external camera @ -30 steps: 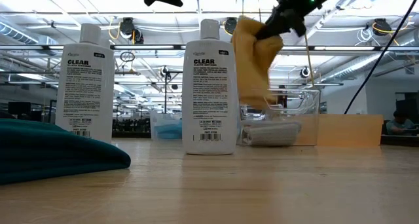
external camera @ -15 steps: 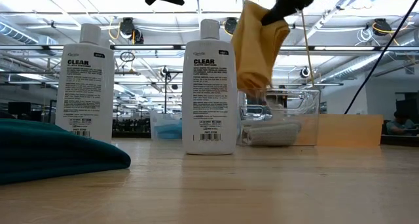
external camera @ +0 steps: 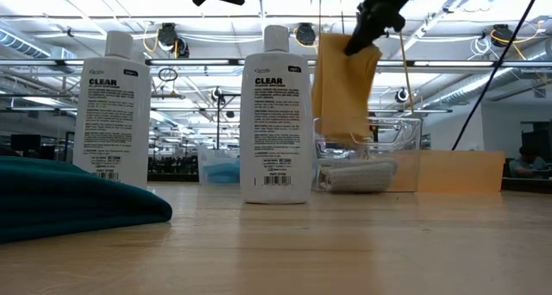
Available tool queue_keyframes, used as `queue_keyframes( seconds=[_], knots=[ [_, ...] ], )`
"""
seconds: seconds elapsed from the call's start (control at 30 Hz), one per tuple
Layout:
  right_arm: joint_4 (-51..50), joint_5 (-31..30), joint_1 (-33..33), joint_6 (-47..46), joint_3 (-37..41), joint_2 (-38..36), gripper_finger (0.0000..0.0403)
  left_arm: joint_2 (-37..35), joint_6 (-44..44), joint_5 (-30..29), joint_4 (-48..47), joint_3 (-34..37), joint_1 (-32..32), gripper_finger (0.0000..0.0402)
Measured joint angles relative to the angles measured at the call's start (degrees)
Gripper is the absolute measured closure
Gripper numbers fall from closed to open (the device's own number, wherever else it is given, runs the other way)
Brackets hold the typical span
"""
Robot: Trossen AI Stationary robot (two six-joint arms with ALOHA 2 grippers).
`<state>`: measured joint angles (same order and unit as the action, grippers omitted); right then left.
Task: Pick & Place Kitchen Items
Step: Put the yellow towel into the transparent bin
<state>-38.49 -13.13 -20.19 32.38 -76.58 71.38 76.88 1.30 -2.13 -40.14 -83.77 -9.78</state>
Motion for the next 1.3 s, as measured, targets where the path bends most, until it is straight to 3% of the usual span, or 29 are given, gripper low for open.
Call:
queue_keyframes(
  seconds=[0.23, 0.43, 0.57, 0.9, 1.17, 1.3],
  knots=[
    [-5.9, 10.2, -2.0, -1.2, -0.5, 0.7, 0.0403, 0.0, 0.1, 0.0, 0.0, 0.0, 0.0, 0.0249],
    [-17.5, 23.3, -2.1, -5.4, -4.1, 0.7, 0.0403, 0.0, 0.1, -0.6, 0.1, 0.0, 0.0, 0.0249],
    [-18.6, 28.5, -2.0, -5.9, -4.7, 0.7, 0.0403, 0.0, 0.0, -0.9, 0.1, 0.0, 0.0, 0.0249],
    [-17.5, 27.7, -7.4, 1.2, -5.2, 4.3, 0.0403, 0.0, 0.0, -0.9, 0.1, 0.0, 0.0, 0.0249],
    [-3.0, 16.0, -12.1, 15.6, -5.9, 8.2, 0.0403, 0.0, -1.4, -1.0, 0.1, 0.0, 0.0, 0.0249],
    [-0.1, 14.2, -13.2, 20.8, -5.9, 9.7, 0.0403, 0.0, -1.4, -1.0, 0.1, 0.0, 0.0, 0.0249]
  ],
)
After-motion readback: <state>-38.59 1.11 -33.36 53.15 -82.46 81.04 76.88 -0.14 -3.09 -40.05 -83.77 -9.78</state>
